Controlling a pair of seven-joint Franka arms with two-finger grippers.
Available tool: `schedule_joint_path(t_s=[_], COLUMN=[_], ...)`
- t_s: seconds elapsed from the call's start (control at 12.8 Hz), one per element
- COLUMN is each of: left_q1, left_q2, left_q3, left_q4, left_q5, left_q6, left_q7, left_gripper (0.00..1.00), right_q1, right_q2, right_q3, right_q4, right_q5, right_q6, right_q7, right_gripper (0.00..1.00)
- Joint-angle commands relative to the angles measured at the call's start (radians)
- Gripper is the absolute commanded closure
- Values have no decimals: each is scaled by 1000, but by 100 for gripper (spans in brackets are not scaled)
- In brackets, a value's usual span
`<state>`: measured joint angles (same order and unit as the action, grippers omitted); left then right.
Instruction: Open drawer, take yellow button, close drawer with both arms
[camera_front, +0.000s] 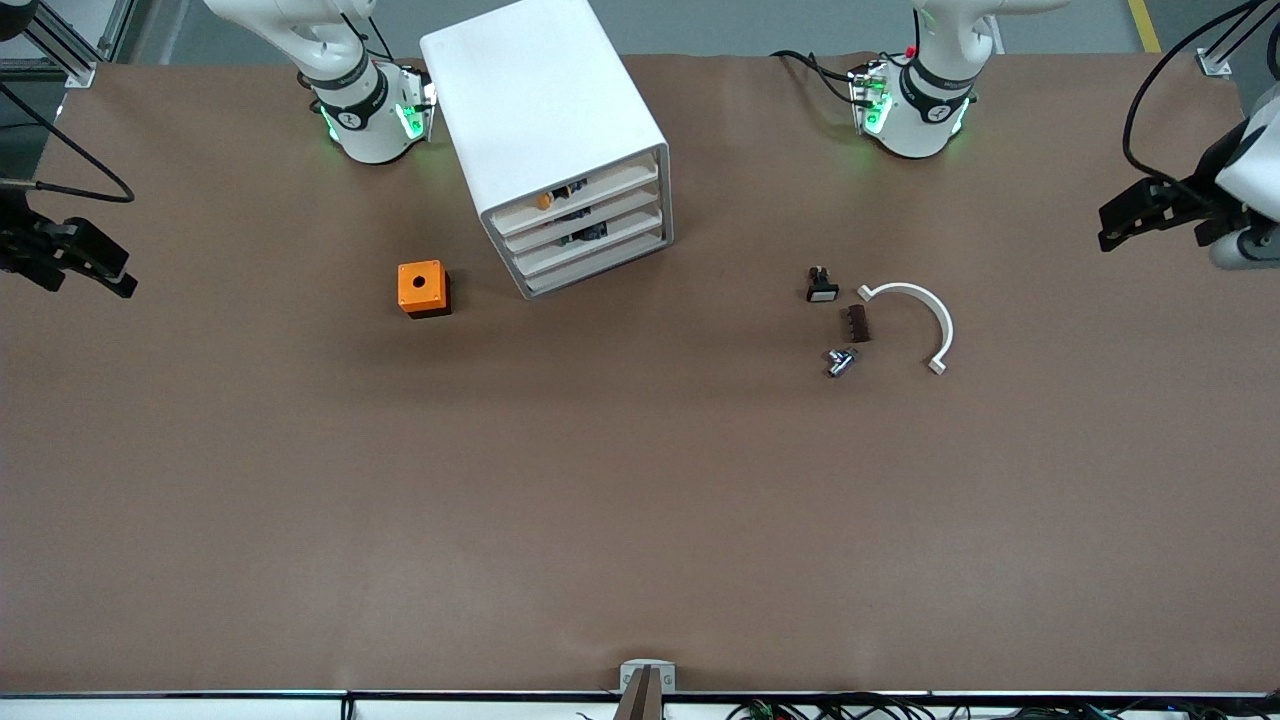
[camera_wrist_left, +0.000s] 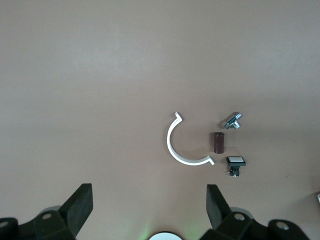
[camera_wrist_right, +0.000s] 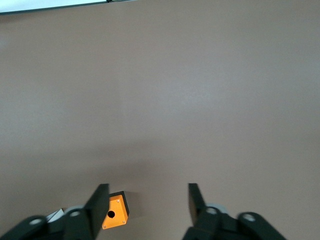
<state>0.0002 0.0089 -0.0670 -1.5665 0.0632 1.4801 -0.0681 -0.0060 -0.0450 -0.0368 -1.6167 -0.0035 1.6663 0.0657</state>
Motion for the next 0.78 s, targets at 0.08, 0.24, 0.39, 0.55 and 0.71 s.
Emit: schedule_joint_path(t_s=[0.08, 0.24, 0.39, 0.55, 0.71], left_q1=[-5, -12, -16, -49, -101], left_q2=[176, 241, 314, 373, 419], left_q3=[-2, -8, -10, -10, -11], left_q4=[117, 140, 172, 178, 178], left_q5=[9, 7, 7, 6, -11], left_q6=[2, 3, 6, 25, 31], left_q7=[-5, -172, -351, -526, -707], left_gripper=[0, 0, 0, 0, 0], right_q1=[-15, -15, -17, -19, -20], right_q2=[-7, -7, -7, -7, -6], right_q3=[12, 12, 12, 12, 11], right_q4=[-5, -5, -5, -5, -9], right_q5=[-16, -16, -16, -16, -16], right_q6=[-5, -5, -5, -5, -5], right_q7=[-12, -12, -12, -12, -12], right_gripper=[14, 0, 0, 0, 0])
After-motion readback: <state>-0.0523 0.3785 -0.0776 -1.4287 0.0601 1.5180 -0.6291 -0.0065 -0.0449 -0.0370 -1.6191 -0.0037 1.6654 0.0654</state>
